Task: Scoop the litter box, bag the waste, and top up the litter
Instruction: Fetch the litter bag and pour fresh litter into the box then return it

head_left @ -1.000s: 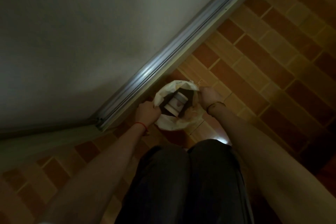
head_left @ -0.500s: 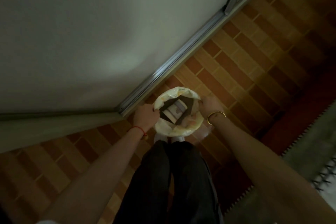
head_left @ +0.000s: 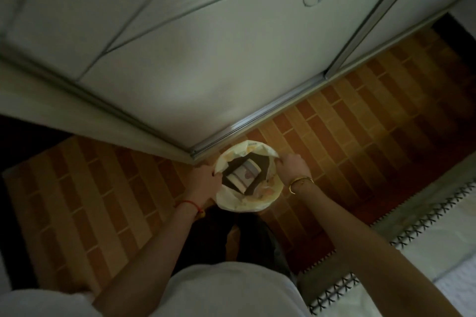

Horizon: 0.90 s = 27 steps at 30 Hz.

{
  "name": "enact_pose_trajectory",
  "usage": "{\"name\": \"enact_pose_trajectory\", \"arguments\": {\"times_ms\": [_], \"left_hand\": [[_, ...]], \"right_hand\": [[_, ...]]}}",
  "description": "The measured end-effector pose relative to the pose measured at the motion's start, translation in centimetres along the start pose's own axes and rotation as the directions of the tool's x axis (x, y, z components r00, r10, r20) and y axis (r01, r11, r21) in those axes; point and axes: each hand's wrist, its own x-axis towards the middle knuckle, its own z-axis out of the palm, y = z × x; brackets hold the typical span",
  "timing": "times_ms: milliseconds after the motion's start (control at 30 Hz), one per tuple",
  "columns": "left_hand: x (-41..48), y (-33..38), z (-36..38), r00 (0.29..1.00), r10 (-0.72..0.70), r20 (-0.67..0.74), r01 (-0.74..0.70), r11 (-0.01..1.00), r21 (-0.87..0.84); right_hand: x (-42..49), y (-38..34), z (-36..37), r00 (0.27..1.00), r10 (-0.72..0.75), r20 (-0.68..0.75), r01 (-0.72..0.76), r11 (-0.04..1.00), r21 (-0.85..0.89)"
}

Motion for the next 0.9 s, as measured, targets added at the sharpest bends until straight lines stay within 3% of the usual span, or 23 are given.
{"name": "enact_pose_trajectory", "arguments": {"times_ms": [167, 367, 533, 900], "left_hand": [[-5.2, -2.7, -0.9, 0.987, -0.097, -0.130, 0.084, 0.991, -0.105], [-11.4, -7.6, -1.7, 0.958, -0.214, -0.192, 0.170, 0.960, -0.225], [-16.8, -12.0, -1.2, 0.891, -0.362, -0.274, 0.251, 0.895, -0.369], [-28.7, -21.9, 0.8, 0.653, -0.702, -0.285, 0.409, 0.643, -0.647]], "right_hand": [[-2.6, -3.4, -0.6, 0.987, -0.161, 0.024, 0.162, 0.981, -0.108], [-5.2, -8.8, 0.5, 0.913, -0.380, 0.147, 0.402, 0.898, -0.178], [-7.7, -14.5, 1.7, 0.783, -0.551, 0.288, 0.621, 0.706, -0.340], [-15.9, -27.3, 10.0, 0.439, -0.686, 0.581, 0.897, 0.296, -0.328]]}}
